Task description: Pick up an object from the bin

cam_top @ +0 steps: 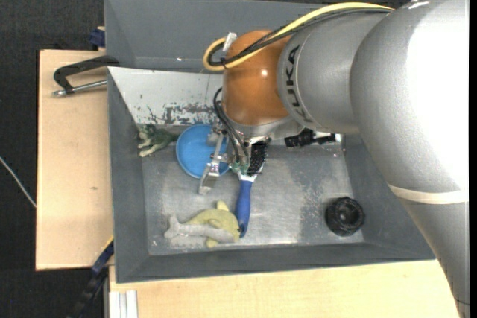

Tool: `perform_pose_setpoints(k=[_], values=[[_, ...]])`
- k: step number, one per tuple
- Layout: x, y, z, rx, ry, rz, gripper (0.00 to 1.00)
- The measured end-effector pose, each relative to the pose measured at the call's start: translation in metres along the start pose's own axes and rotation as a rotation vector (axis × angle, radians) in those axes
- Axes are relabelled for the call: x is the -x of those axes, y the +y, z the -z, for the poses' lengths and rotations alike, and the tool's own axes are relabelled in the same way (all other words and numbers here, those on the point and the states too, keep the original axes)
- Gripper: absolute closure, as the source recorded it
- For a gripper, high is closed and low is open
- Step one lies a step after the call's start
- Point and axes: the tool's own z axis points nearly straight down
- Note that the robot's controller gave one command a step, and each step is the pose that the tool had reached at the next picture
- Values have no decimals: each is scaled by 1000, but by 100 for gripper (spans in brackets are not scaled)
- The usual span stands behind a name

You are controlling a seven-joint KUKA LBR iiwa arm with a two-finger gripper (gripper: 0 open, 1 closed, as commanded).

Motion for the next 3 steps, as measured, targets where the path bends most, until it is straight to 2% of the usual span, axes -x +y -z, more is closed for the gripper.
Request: perform_pose_setpoints(k=[1,3], values=[[-3,17,-9,-2,-4,-31,0],[-1,19,-6,1,0,-32,0]])
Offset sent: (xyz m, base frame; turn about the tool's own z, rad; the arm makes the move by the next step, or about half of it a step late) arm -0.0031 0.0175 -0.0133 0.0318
